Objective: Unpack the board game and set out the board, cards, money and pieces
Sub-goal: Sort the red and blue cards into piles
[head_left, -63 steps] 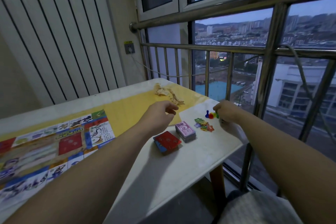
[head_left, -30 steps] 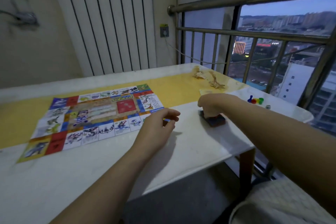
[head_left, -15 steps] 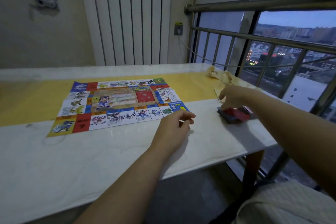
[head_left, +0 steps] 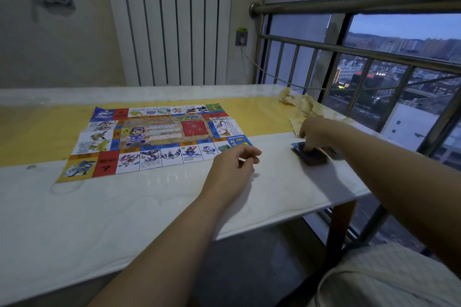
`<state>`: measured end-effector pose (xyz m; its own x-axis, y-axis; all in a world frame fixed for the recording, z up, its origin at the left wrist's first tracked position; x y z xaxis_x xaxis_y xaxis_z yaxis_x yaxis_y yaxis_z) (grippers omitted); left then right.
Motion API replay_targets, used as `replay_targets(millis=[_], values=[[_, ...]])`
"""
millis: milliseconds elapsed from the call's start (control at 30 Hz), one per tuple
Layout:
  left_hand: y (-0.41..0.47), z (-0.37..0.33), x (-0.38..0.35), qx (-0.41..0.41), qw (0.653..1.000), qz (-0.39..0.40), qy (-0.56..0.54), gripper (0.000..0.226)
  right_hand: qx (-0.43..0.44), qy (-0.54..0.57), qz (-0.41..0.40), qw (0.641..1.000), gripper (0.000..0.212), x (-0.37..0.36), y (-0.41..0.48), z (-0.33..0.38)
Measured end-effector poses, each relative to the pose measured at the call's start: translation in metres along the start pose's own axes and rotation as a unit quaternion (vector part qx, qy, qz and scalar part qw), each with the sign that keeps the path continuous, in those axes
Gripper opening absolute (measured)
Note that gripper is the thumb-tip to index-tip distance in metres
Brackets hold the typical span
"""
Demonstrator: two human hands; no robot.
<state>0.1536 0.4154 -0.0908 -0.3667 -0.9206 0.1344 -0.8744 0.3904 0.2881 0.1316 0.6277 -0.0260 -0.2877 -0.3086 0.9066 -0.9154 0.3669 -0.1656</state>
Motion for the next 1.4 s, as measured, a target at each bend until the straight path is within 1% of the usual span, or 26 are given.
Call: replay_targets(millis=[100, 267, 400, 467, 500, 533, 567, 633, 667, 700, 733, 767, 833, 933, 1033, 1133, 1200, 1400], values=[[0.001, -0.001, 0.000, -0.002, 1.000, -0.002, 0.009, 0.027, 0.004, -0.005, -0.035, 0.999, 0.043, -0.002, -0.001, 0.004], [0.007, -0.003, -0.008, -0.009, 0.999, 0.012, 0.047, 0.026, -0.004, 0.014, -0.050, 0.999, 0.034, -0.003, -0.001, -0.004], [0.019, -0.013, -0.022, -0.022, 0.994, 0.047, 0.097, 0.022, -0.003, 0.006, -0.006, 1.000, 0.042, -0.007, 0.000, -0.015], [0.028, -0.017, -0.031, -0.001, 0.990, 0.068, 0.120, 0.022, 0.007, 0.009, 0.010, 1.000, 0.044, -0.007, 0.001, -0.016], [0.032, -0.017, -0.037, 0.023, 0.990, 0.079, 0.118, 0.025, 0.012, 0.008, 0.014, 1.000, 0.044, -0.007, 0.001, -0.016], [0.036, -0.016, -0.043, 0.061, 0.989, 0.090, 0.098, 0.029, 0.014, 0.011, 0.017, 1.000, 0.043, -0.006, 0.001, -0.016], [0.039, -0.014, -0.050, 0.110, 0.988, 0.098, 0.052, 0.033, 0.012, 0.014, 0.020, 1.000, 0.043, -0.006, 0.002, -0.015], [0.042, -0.013, -0.063, 0.210, 0.970, 0.098, -0.069, 0.040, 0.009, 0.021, 0.028, 0.999, 0.043, -0.006, 0.003, -0.015], [0.043, -0.013, -0.069, 0.246, 0.957, 0.093, -0.120, 0.039, 0.008, 0.028, 0.032, 0.999, 0.042, -0.005, 0.003, -0.015], [0.045, -0.014, -0.074, 0.264, 0.949, 0.089, -0.151, 0.030, 0.008, 0.036, 0.038, 0.999, 0.041, -0.005, 0.003, -0.015], [0.047, -0.015, -0.080, 0.273, 0.943, 0.085, -0.173, 0.021, 0.010, 0.049, 0.044, 0.998, 0.040, -0.004, 0.003, -0.015], [0.048, -0.016, -0.085, 0.278, 0.937, 0.082, -0.194, 0.018, 0.012, 0.062, 0.048, 0.997, 0.039, -0.004, 0.003, -0.016], [0.050, -0.014, -0.095, 0.293, 0.927, 0.073, -0.221, 0.025, 0.014, 0.085, 0.060, 0.995, 0.038, -0.004, 0.005, -0.017], [0.050, -0.007, -0.100, 0.294, 0.923, 0.073, -0.237, 0.025, 0.011, 0.113, 0.083, 0.990, 0.043, -0.003, 0.006, -0.015], [0.049, -0.001, -0.100, 0.302, 0.913, 0.063, -0.268, 0.025, 0.006, 0.117, 0.085, 0.989, 0.052, 0.000, 0.005, -0.013], [0.048, -0.001, -0.099, 0.301, 0.914, 0.068, -0.265, 0.029, -0.001, 0.148, 0.122, 0.981, 0.057, -0.001, 0.008, -0.014], [0.047, -0.002, -0.098, 0.296, 0.917, 0.074, -0.256, 0.020, -0.008, 0.169, 0.142, 0.975, 0.054, -0.002, 0.008, -0.014], [0.044, -0.004, -0.097, 0.281, 0.924, 0.069, -0.250, 0.024, -0.023, 0.223, 0.150, 0.963, 0.054, -0.002, 0.008, -0.013]])
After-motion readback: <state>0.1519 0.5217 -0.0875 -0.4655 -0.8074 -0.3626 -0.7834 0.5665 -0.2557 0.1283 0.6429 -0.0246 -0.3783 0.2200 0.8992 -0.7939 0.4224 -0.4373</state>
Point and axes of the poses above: each hand's wrist, its own y-axis towards the middle knuckle, its own x-axis out of the back of the hand, z = x × y, the point moved 2 cm from there along y, towards the middle knuckle, and after that the axes turned 9 degrees about -y, right-handed, at the moved point
